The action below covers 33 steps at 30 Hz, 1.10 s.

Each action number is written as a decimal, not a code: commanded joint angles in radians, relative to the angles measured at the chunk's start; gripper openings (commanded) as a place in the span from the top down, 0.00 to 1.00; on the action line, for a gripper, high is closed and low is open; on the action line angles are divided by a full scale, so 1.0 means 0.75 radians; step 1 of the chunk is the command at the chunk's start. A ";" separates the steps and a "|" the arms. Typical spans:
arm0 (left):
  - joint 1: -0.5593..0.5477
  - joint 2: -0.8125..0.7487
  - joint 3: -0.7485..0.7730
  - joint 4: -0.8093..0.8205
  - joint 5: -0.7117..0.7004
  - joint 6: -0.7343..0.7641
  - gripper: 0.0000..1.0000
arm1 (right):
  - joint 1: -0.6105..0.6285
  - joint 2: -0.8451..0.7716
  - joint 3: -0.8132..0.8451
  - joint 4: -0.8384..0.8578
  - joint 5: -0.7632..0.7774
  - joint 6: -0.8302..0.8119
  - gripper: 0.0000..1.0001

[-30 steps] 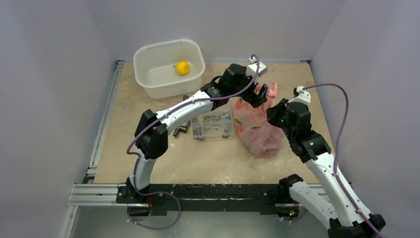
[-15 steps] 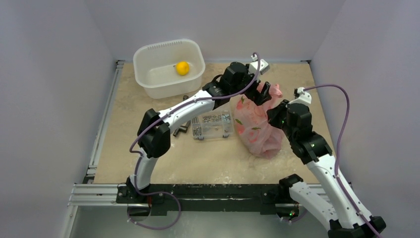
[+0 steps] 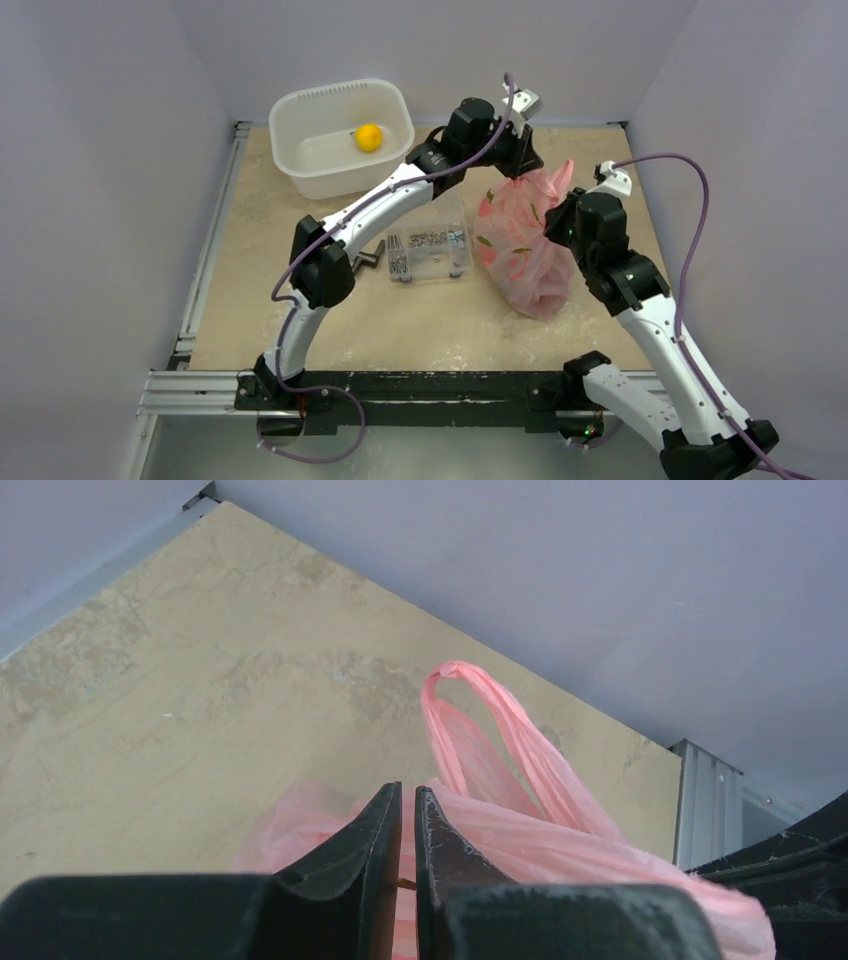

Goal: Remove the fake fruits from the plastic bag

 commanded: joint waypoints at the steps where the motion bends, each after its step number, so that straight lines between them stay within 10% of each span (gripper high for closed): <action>1: 0.038 -0.060 0.056 -0.055 -0.024 -0.026 0.76 | -0.007 0.035 0.151 0.007 0.093 -0.076 1.00; 11: 0.069 -0.218 -0.321 -0.082 0.091 0.198 0.02 | -0.007 0.010 0.173 0.026 0.036 -0.112 1.00; 18: 0.063 -0.104 -0.223 -0.065 -0.239 0.011 0.00 | -0.007 0.011 0.149 0.021 -0.001 -0.095 1.00; 33: 0.070 -0.451 -0.606 0.109 0.074 -0.379 0.03 | -0.007 -0.048 0.111 -0.013 0.009 -0.114 1.00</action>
